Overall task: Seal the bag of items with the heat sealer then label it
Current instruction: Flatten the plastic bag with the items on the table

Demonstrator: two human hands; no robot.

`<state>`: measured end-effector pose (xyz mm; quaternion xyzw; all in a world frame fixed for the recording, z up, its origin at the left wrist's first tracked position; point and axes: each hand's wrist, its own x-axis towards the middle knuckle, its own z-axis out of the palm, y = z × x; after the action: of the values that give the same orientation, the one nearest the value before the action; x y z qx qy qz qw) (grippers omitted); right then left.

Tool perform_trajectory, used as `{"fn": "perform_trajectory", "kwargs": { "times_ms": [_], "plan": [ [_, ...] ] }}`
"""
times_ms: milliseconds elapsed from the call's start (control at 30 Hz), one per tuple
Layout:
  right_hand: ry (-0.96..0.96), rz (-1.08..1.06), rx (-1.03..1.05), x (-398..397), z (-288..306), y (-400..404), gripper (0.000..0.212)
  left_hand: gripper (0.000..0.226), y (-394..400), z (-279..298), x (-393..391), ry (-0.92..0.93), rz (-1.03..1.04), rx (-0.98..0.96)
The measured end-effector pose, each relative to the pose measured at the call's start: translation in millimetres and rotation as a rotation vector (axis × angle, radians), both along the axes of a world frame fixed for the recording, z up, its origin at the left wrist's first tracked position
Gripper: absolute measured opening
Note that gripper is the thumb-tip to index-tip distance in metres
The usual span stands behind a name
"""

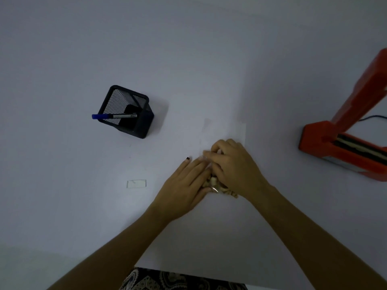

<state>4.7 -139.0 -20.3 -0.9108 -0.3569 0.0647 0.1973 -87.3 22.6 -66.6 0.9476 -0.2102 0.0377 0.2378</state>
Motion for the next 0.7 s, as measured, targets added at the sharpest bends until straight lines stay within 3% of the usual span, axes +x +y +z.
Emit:
{"fn": "perform_trajectory", "kwargs": {
  "times_ms": [200,367,700],
  "plan": [
    [0.062,0.087,0.003,4,-13,0,0.034,0.05,1,-10,-2,0.074,-0.014,0.028],
    [-0.012,0.141,-0.016,29,-20,-3,0.031,0.054,3,-11,0,0.082,-0.027,0.093],
    [-0.089,0.015,-0.053,85,-24,-5,0.034,0.057,3,-6,-2,0.132,-0.018,0.145]
  ]
}}
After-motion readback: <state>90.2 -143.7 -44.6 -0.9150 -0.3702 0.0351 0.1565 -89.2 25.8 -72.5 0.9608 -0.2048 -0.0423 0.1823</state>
